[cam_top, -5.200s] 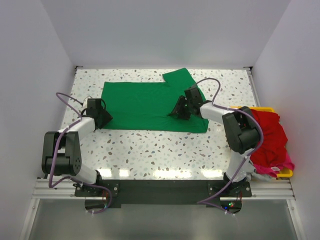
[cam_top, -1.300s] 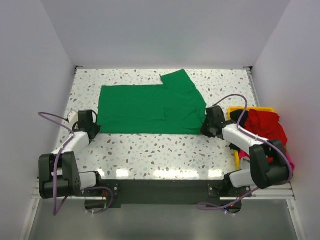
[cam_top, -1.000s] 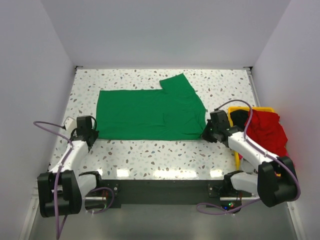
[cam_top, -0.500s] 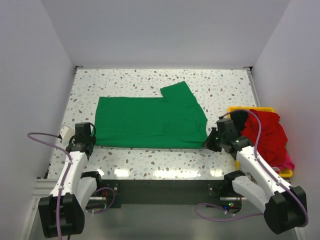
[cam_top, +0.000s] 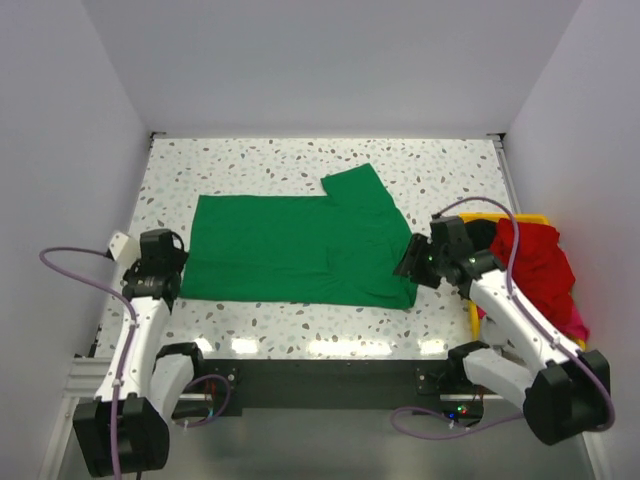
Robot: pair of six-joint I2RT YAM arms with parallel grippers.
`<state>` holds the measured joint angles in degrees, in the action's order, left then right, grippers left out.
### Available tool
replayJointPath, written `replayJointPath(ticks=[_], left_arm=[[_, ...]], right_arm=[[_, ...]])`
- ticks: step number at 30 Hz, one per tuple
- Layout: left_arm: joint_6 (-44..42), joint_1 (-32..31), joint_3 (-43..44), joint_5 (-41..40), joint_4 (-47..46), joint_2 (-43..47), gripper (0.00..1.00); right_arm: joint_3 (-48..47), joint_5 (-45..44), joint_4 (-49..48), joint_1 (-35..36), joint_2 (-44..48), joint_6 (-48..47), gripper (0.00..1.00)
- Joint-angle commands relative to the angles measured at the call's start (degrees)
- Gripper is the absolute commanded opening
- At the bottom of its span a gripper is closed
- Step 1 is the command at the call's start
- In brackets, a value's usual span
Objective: Fold and stack the t-shirts
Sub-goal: Fold the tshirt
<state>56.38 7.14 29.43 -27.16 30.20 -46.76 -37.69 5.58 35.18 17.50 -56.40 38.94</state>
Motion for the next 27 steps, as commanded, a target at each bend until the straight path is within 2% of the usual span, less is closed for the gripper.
replayJointPath(ticks=[1, 3, 5, 6, 10, 14, 17, 18, 24, 27], left_arm=[[-7.77, 0.42, 7.91, 3.33, -10.58, -6.83, 0.67], [-9.61, 0.33, 13.51, 5.88, -11.38, -15.41, 0.65], [-11.37, 0.07, 19.14, 8.86, -12.88, -23.93, 0.6], [-11.81, -0.19, 21.09, 8.88, -12.88, -26.51, 0.6], [-14.98, -1.25, 30.31, 8.7, -12.62, -37.33, 0.56], [-17.53, -2.04, 38.67, 8.87, -12.61, -48.3, 0.54], [-19.9, -2.39, 46.23, 8.7, -12.36, -55.35, 0.52], [-20.69, -2.48, 50.42, 8.35, -11.74, -60.15, 0.5], [-22.8, -2.92, 58.88, 9.14, -12.44, -69.77, 0.45], [-23.42, -3.44, 61.79, 9.14, -12.18, -72.76, 0.44]], right_arm=[[-11.24, 0.31, -8.61, -0.01, -9.4, -4.92, 0.53], [-17.46, -0.84, -11.17, 0.08, -14.15, -7.63, 0.53], [-23.35, -1.97, -16.78, -0.01, -24.58, -9.83, 0.52], [-25.13, -2.33, -16.81, -0.01, -24.63, -10.37, 0.52], [-35.24, -4.61, -22.68, -0.18, -36.56, -12.65, 0.51], [-46.4, -9.27, -23.49, -0.44, -50.98, -14.5, 0.5], [-58.0, -10.24, -22.78, -0.97, -60.29, -15.38, 0.49], [-63.94, -10.68, -22.7, -1.06, -66.23, -16.17, 0.49], [-77.33, -10.42, -20.94, -0.97, -77.62, -17.67, 0.48], [-80.94, -10.59, -20.68, -0.97, -81.67, -18.11, 0.48]])
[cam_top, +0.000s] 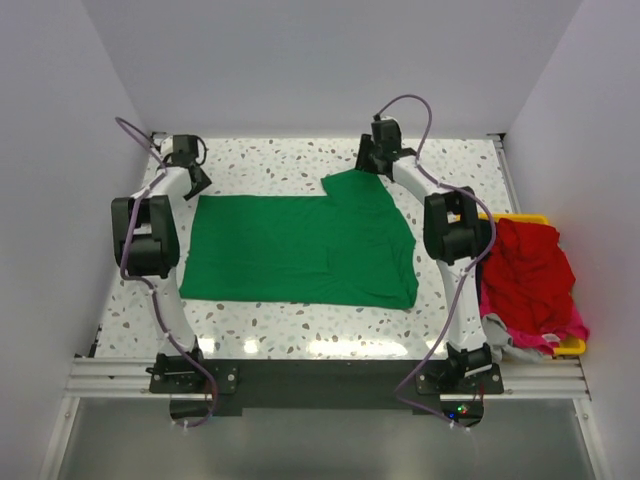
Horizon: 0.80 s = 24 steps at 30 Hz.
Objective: Fold and stack the t-shirts
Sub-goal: Fold the tshirt
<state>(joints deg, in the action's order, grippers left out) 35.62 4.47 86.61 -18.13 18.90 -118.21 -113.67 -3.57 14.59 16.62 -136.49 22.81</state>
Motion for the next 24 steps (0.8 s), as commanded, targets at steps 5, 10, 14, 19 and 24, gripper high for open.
replayJointPath(ticks=[5, 10, 14, 19, 24], left_arm=[[-2.66, -1.48, 5.59, 0.11, -1.67, -3.34, 0.43], [-2.22, -1.83, 5.24, -0.24, -1.41, -4.83, 0.4], [-1.52, -2.1, 4.71, -0.77, -1.4, -5.36, 0.38], [-1.07, -2.27, 4.89, -0.85, -1.41, -6.85, 0.36], [-0.55, -2.45, 4.71, -1.12, -1.41, -7.73, 0.35]], right_arm=[[-8.5, -2.49, 0.44, -0.19, -5.54, -3.21, 0.48], [-10.43, -4.15, 0.79, -0.19, -6.77, -5.23, 0.49], [-12.1, -5.3, 1.67, -0.27, -7.65, -6.46, 0.5], [-13.51, -6.62, 2.01, -0.63, -9.41, -7.78, 0.52], [-13.95, -5.39, 3.08, -0.98, -10.73, -7.16, 0.51]])
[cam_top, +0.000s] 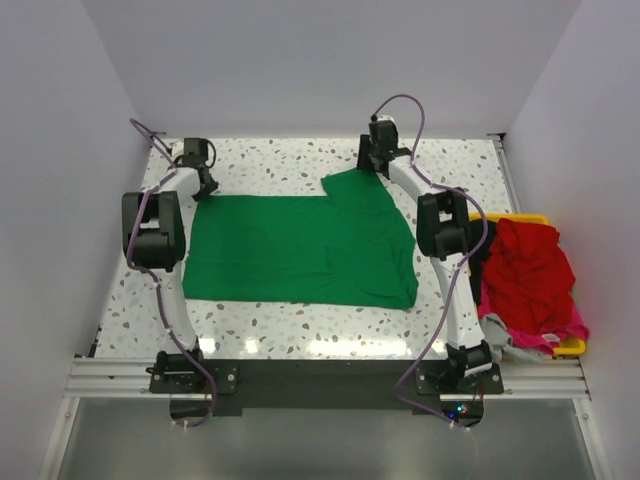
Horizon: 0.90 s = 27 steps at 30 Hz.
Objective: Fold and stack the t-shirts
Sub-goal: Fold the tshirt
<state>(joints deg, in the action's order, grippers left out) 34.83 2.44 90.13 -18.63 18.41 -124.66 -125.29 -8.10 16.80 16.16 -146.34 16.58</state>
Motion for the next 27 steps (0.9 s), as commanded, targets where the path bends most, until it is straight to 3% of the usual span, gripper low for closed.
replayJointPath(ticks=[1, 7, 12, 19, 27], left_arm=[[0.24, -0.33, 1.19, -0.7, -0.84, -1.37, 0.34], [0.33, -0.33, 0.75, -0.62, -0.92, -1.55, 0.28], [0.42, -0.42, 0.58, 0.0, -1.01, -1.55, 0.18], [0.42, -0.5, 0.84, 0.79, -1.1, -1.46, 0.01], [0.33, -0.42, 1.1, 1.49, -1.89, 0.99, 0.0]], right_arm=[[-2.15, -0.87, 0.87, -0.43, -0.96, -0.76, 0.51], [-1.27, 0.36, 1.31, -0.43, -1.4, 1.0, 0.46], [1.01, 0.98, 0.87, -0.52, -0.09, 2.75, 0.22], [3.65, -0.34, 0.78, -0.52, 3.16, 3.55, 0.04], [5.32, -1.48, -0.19, -0.61, 7.38, 4.07, 0.0]])
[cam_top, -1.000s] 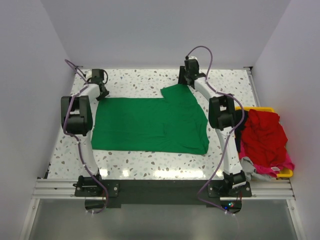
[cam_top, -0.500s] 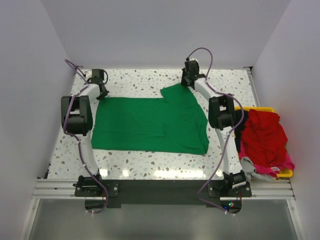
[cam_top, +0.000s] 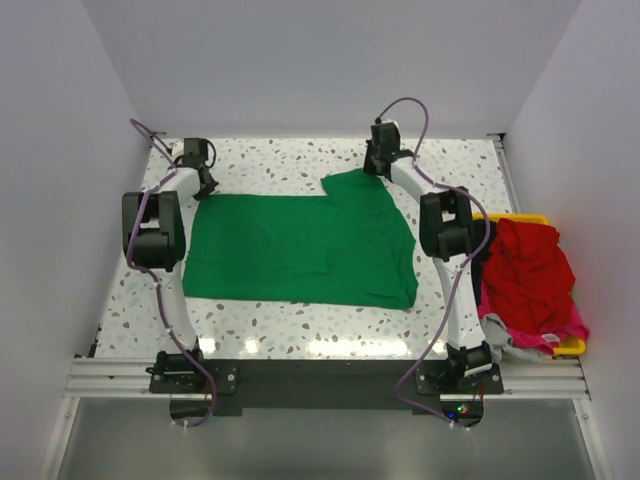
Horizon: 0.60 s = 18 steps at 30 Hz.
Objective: Fold and stack the t-shirts
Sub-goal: Fold the tshirt
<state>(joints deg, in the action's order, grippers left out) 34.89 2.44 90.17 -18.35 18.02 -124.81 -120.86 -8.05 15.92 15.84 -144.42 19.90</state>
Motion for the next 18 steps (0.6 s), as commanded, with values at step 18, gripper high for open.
replayJointPath(ticks=[18], left_arm=[[-0.35, -0.15, 0.36, 1.39, -1.06, 6.86, 0.0]], right_arm=[[15.29, -0.56, -5.46, -1.68, 19.96, 2.95, 0.0]])
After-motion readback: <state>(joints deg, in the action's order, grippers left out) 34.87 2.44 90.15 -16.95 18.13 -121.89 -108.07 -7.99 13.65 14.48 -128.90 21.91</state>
